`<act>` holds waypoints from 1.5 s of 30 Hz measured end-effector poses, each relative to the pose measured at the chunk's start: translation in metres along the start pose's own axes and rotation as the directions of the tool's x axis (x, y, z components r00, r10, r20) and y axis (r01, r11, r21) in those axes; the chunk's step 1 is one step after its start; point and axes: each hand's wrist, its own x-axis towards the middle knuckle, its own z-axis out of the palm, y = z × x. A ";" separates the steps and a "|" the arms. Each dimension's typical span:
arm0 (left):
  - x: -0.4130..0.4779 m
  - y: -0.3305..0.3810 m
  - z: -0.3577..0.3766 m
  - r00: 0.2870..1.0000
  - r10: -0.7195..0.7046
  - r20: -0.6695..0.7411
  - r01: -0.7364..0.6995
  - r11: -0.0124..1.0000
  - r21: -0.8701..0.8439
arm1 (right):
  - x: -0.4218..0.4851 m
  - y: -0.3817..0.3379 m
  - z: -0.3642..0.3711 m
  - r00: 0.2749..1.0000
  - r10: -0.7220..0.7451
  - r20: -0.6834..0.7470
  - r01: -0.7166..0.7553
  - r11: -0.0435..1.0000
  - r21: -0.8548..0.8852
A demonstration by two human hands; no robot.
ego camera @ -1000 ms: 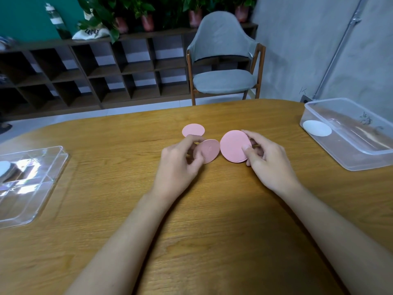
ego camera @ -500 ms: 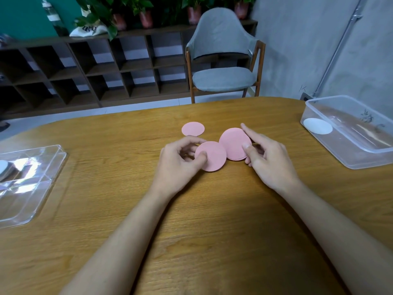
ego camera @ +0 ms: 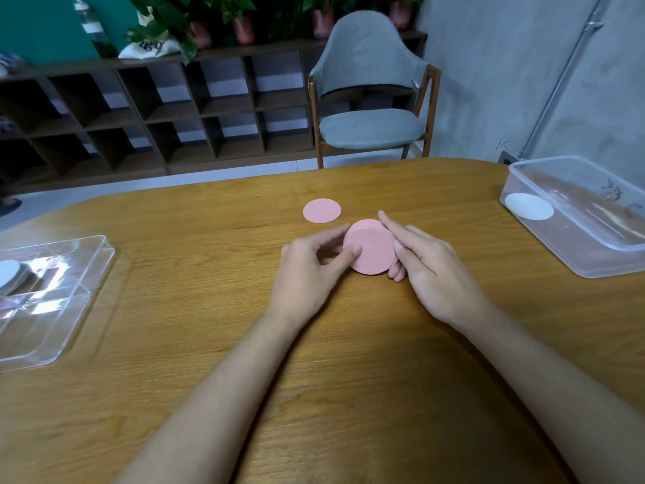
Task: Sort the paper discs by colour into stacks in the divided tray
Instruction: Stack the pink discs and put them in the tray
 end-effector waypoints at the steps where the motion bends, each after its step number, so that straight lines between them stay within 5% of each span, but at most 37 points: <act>1: -0.001 0.001 0.000 1.000 0.015 -0.004 -0.014 1.000 0.019 | -0.001 -0.001 0.000 1.000 0.004 0.011 -0.003 1.000 -0.010; 7: -0.005 0.002 0.009 0.988 0.141 -0.067 -0.125 0.971 0.205 | -0.003 -0.009 0.002 0.988 0.083 0.132 -0.060 0.983 -0.171; 13: -0.004 0.002 0.012 0.975 0.221 -0.016 -0.208 0.939 0.275 | -0.001 0.003 0.001 1.000 0.008 -0.009 -0.009 0.989 -0.151; 18: 0.008 0.001 -0.004 0.986 0.167 0.005 -0.165 0.971 0.174 | 0.002 0.008 -0.007 1.000 0.000 -0.022 -0.003 0.991 -0.137; 29: 0.078 -0.036 -0.013 0.991 -0.058 0.122 -0.012 0.862 0.506 | 0.004 0.014 -0.007 0.998 0.031 -0.057 -0.037 0.994 -0.106; 34: 0.075 -0.039 -0.012 0.996 0.044 0.078 -0.080 0.833 0.547 | 0.005 0.015 -0.007 0.998 0.024 -0.060 -0.030 0.994 -0.108; 40: 0.045 -0.040 -0.018 0.939 0.325 0.113 -0.324 0.725 0.607 | 0.004 0.016 -0.007 0.998 0.005 -0.067 -0.012 0.994 -0.104; 45: 0.021 -0.035 -0.031 0.944 0.330 0.013 -0.303 0.848 0.434 | 0.006 0.018 -0.005 0.996 0.001 -0.094 -0.008 0.997 -0.078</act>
